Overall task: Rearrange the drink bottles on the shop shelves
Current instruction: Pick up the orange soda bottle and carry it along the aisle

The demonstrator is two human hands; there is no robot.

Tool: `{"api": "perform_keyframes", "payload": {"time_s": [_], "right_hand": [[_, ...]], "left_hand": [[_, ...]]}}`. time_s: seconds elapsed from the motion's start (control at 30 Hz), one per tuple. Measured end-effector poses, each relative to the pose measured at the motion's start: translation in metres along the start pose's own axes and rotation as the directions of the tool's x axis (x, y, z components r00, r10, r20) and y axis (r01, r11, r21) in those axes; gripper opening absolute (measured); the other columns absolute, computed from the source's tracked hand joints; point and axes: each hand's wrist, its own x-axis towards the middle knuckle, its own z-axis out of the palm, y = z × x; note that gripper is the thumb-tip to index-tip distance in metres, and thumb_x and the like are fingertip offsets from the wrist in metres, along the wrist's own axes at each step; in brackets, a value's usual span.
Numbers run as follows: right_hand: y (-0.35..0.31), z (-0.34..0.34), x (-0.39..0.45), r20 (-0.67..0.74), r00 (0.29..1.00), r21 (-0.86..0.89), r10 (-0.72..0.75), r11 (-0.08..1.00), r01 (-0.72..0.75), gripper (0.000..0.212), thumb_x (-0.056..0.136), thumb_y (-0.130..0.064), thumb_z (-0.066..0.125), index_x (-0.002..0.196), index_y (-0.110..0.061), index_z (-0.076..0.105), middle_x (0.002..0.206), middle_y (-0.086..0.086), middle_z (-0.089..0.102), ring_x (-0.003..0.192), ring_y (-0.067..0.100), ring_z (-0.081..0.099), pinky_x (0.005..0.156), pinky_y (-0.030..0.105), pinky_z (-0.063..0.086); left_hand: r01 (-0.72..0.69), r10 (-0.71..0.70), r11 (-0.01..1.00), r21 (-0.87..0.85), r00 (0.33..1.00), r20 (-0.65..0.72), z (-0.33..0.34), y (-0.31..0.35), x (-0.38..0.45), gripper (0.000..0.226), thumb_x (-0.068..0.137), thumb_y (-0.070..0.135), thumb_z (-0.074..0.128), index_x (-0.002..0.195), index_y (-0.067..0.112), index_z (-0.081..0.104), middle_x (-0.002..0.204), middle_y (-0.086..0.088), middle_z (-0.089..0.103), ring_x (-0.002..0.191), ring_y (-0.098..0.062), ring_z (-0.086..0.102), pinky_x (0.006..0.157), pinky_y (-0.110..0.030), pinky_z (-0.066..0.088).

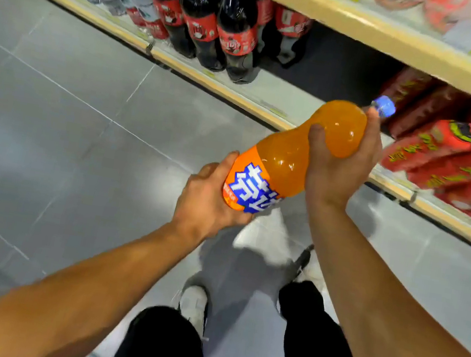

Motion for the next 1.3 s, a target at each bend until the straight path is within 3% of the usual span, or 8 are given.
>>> {"api": "perform_keyframes", "payload": {"time_s": [0.17, 0.37, 0.57, 0.63, 0.73, 0.87, 1.03, 1.3], "right_hand": [[-0.087, -0.109, -0.075, -0.128, 0.988, -0.027, 0.084, 0.996, -0.088, 0.076, 0.079, -0.027, 0.078, 0.146, -0.023, 0.042, 0.146, 0.007, 0.040, 0.131, 0.011, 0.040, 0.099, 0.001, 0.028], [-0.181, -0.235, -0.144, -0.278, 0.956, -0.059, 0.100, 0.991, -0.121, 0.078, 0.080, -0.021, 0.077, 0.148, -0.019, 0.040, 0.147, 0.011, 0.039, 0.134, 0.015, 0.035, 0.088, -0.010, 0.016], [-0.222, -0.361, -0.186, -0.369, 0.926, -0.060, 0.078, 0.992, -0.107, 0.081, 0.079, -0.028, 0.076, 0.150, -0.020, 0.037, 0.149, 0.014, 0.037, 0.138, 0.020, 0.033, 0.103, 0.006, 0.022], [-0.226, -0.411, -0.193, -0.416, 0.903, -0.039, 0.106, 0.990, -0.134, 0.081, 0.081, -0.026, 0.077, 0.150, -0.022, 0.036, 0.151, 0.012, 0.035, 0.139, 0.019, 0.033, 0.105, 0.012, 0.025], [-0.220, -0.494, -0.201, -0.478, 0.866, -0.004, 0.147, 0.985, -0.170, 0.078, 0.082, -0.026, 0.077, 0.149, -0.026, 0.037, 0.153, 0.011, 0.032, 0.136, 0.019, 0.038, 0.090, 0.000, 0.019], [-0.209, -0.611, -0.205, -0.529, 0.833, 0.046, 0.163, 0.985, -0.164, 0.080, 0.081, -0.025, 0.078, 0.150, -0.026, 0.036, 0.153, 0.010, 0.030, 0.134, 0.019, 0.041, 0.084, -0.004, 0.018], [-0.192, -0.752, -0.208, -0.632, 0.753, 0.076, 0.182, 0.982, -0.174, 0.075, 0.082, -0.028, 0.076, 0.146, -0.036, 0.038, 0.151, 0.004, 0.030, 0.122, 0.016, 0.047, 0.093, 0.022, 0.038], [-0.150, -0.940, -0.161, -0.749, 0.631, 0.070, 0.204, 0.971, -0.230, 0.076, 0.082, -0.031, 0.076, 0.147, -0.036, 0.037, 0.152, 0.003, 0.030, 0.127, 0.021, 0.047, 0.096, 0.026, 0.038]], "left_hand": [[-0.082, 0.076, 0.996, 0.039, 0.986, 0.150, -0.061, 0.068, -0.109, 0.111, 0.047, 0.066, 0.073, 0.146, 0.041, 0.031, 0.118, -0.001, 0.061, 0.100, -0.028, 0.064, 0.086, -0.042, 0.057], [-0.213, 0.194, 0.976, 0.044, 0.946, 0.260, -0.121, 0.161, -0.221, 0.111, 0.045, 0.073, 0.072, 0.143, 0.045, 0.027, 0.120, -0.001, 0.060, 0.106, -0.029, 0.063, 0.090, -0.041, 0.056], [-0.354, 0.319, 0.933, 0.064, 0.896, 0.307, -0.115, 0.239, -0.305, 0.114, 0.054, 0.048, 0.090, 0.151, 0.033, 0.032, 0.122, -0.005, 0.060, 0.106, -0.026, 0.063, 0.092, -0.035, 0.054], [-0.400, 0.356, 0.915, 0.063, 0.869, 0.343, -0.098, 0.273, -0.334, 0.115, 0.056, 0.046, 0.092, 0.152, 0.032, 0.030, 0.127, -0.005, 0.058, 0.110, -0.025, 0.062, 0.094, -0.034, 0.051], [-0.458, 0.410, 0.888, 0.043, 0.830, 0.378, -0.058, 0.323, -0.382, 0.114, 0.058, 0.047, 0.092, 0.152, 0.029, 0.031, 0.131, -0.006, 0.058, 0.114, -0.025, 0.060, 0.097, -0.038, 0.050], [-0.507, 0.451, 0.862, 0.029, 0.791, 0.413, 0.007, 0.395, -0.441, 0.116, 0.056, 0.050, 0.092, 0.152, 0.031, 0.029, 0.132, -0.005, 0.058, 0.115, -0.024, 0.059, 0.098, -0.038, 0.051], [-0.587, 0.505, 0.809, 0.019, 0.711, 0.489, 0.085, 0.488, -0.504, 0.118, 0.054, 0.053, 0.092, 0.152, 0.034, 0.027, 0.132, -0.001, 0.056, 0.115, -0.020, 0.058, 0.095, -0.038, 0.053], [-0.684, 0.585, 0.728, -0.048, 0.583, 0.564, 0.222, 0.634, -0.560, 0.118, 0.058, 0.056, 0.090, 0.154, 0.032, 0.026, 0.139, -0.002, 0.053, 0.121, -0.021, 0.055, 0.100, -0.040, 0.049]]}}
